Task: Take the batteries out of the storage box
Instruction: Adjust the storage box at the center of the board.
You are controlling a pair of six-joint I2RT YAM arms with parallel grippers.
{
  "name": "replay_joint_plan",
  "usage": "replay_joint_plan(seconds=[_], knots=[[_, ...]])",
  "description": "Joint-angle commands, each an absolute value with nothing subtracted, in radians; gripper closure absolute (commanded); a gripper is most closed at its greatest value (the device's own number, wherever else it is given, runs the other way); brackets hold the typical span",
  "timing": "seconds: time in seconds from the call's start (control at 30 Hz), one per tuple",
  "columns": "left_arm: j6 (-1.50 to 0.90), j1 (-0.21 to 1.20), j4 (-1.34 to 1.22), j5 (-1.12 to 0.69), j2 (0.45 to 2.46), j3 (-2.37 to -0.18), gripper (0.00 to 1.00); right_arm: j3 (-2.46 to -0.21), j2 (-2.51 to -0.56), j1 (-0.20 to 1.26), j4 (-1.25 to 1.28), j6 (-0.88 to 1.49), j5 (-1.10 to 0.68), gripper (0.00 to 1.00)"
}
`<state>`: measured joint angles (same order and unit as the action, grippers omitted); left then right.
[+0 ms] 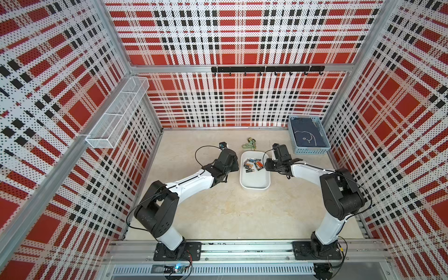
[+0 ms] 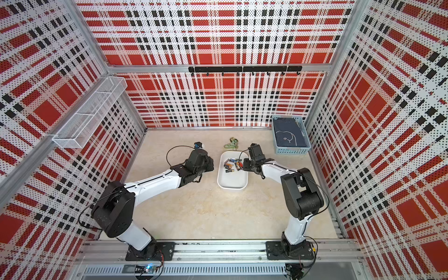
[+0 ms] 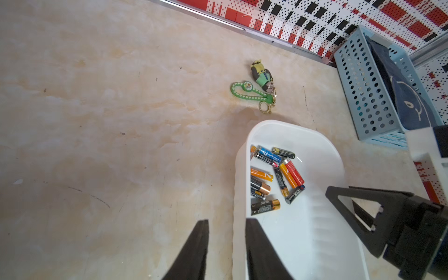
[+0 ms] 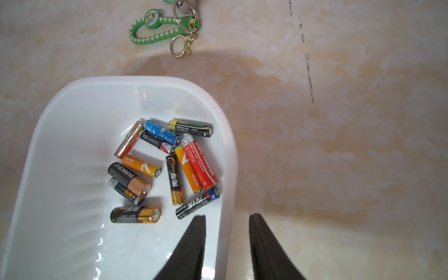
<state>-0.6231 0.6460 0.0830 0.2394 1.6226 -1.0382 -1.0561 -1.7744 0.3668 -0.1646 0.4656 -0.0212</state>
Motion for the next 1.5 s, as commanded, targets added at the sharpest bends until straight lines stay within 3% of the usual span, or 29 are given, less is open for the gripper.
replay_joint_plan(seconds=[0.0,0.77,1.47], knots=[[-0.614,0.655,0.08,0.259,1.634,-1.069,0.68,-1.077,-1.791,0.377,-0.171,0.479,-0.009,0.67],[-0.601,0.696,0.123,0.319,1.686,-1.116,0.69,-1.112,-1.829,0.393,-0.177,0.491,-0.026,0.86],[-0.568,0.732,0.152,0.372,1.703,-1.166,0.69,-1.095,-1.802,0.411,-0.204,0.598,0.009,0.86]])
